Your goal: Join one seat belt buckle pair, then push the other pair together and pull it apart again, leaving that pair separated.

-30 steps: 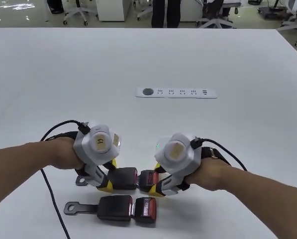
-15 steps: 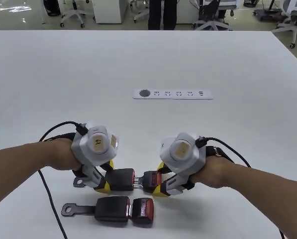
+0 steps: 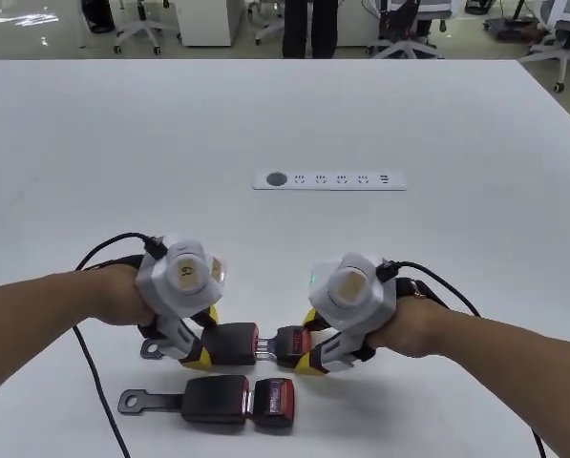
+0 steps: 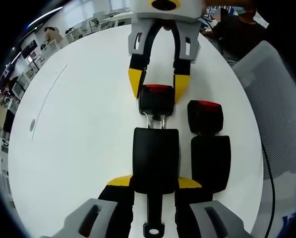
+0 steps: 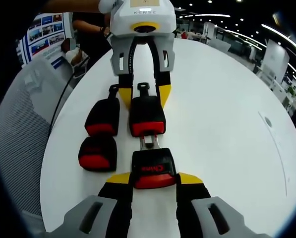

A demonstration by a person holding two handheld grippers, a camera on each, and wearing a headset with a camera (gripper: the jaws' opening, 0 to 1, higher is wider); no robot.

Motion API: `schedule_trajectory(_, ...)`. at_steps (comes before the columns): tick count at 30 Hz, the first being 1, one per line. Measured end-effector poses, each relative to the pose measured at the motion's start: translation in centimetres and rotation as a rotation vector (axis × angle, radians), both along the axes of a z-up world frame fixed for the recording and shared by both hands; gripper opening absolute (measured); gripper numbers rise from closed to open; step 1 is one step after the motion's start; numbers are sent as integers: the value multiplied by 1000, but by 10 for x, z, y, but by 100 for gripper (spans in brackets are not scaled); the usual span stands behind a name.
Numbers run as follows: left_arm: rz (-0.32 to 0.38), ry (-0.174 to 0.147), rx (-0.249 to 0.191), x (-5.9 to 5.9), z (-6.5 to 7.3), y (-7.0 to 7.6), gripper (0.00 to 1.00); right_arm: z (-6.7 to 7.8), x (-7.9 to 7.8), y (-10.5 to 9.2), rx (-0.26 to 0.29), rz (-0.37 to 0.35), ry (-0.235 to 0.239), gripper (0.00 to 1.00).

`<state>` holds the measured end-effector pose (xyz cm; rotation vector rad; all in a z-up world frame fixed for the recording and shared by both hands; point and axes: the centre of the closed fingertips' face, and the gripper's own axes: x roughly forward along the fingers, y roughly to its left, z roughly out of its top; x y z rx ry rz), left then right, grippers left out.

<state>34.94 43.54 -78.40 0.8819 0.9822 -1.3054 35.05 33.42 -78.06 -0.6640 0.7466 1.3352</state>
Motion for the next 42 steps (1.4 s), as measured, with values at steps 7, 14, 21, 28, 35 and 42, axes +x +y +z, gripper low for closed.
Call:
schedule_trajectory(7, -2, -1, -5, 0, 0, 0, 32, 0, 0, -9, -10, -3, 1, 30)
schedule_trajectory(14, -3, -3, -9, -1, 1, 0, 32, 0, 0, -21, -21, 1, 1, 30)
schedule_trajectory(21, -6, -2, -5, -1, 2, 0, 32, 1, 0, -30, -39, 10, 2, 30)
schedule_trajectory(28, -9, -2, -1, -1, 3, 0, 32, 1, 1, -43, -55, 17, 4, 30)
schedule_trajectory(35, -8, -2, -2, -2, 3, 0, 33, 1, 2, -54, -68, 19, 6, 30)
schedule_trajectory(42, -5, -2, -1, -3, 3, -1, 33, 0, 2, -68, -80, 18, 7, 31)
